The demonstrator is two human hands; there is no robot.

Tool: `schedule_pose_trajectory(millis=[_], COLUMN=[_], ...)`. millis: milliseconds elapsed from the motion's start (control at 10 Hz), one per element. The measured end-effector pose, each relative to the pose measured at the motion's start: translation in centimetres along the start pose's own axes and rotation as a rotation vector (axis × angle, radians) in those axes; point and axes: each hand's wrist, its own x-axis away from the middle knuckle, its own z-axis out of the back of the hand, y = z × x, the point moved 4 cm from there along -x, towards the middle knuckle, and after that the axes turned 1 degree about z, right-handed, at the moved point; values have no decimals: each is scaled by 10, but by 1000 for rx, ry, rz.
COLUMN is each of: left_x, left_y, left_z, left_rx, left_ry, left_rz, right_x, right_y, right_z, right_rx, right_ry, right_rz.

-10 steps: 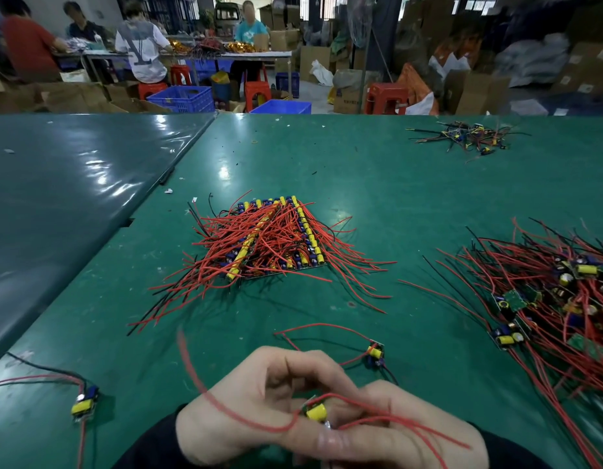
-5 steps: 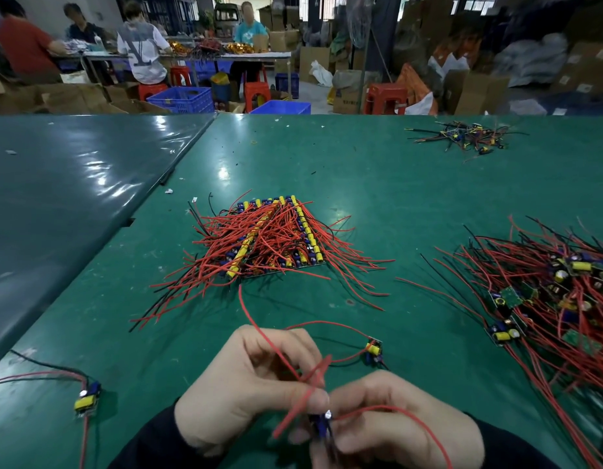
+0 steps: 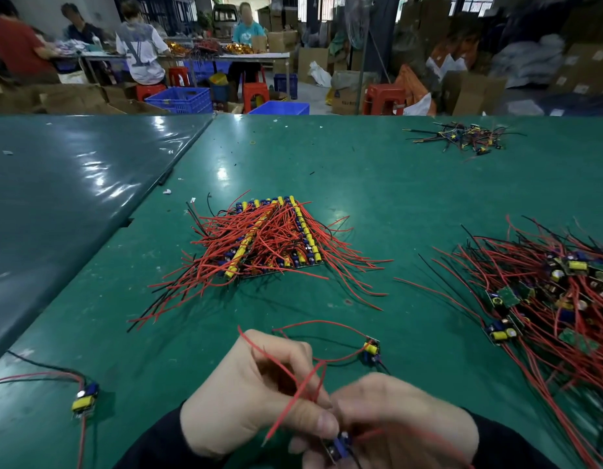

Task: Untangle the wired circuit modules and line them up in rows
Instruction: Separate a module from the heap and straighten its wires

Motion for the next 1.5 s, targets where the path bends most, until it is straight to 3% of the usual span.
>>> schedule_pose_trajectory(millis=[100, 400, 700, 1000, 1200, 1500], left_x=[-1, 0, -4, -3, -7, -7], left_y=[-6, -7, -11, -12, -14, -15], left_z=[3, -4, 4, -5, 0, -3], left_rx=[-126, -67, 92, 108, 32, 178], left_ry=[-42, -189, 55, -36, 134, 143], left_rz=[51, 50, 36, 125, 68, 104], right_x=[16, 22, 22, 23, 23, 21], right_y=[1, 1, -3, -5, -5, -5], right_z=[4, 7, 5, 4, 11, 6], right_rx=[-149, -11, 25, -21, 184, -33], right_ry=[115, 243, 385, 368, 539, 369], right_rz=[234, 235, 326, 364, 453, 304])
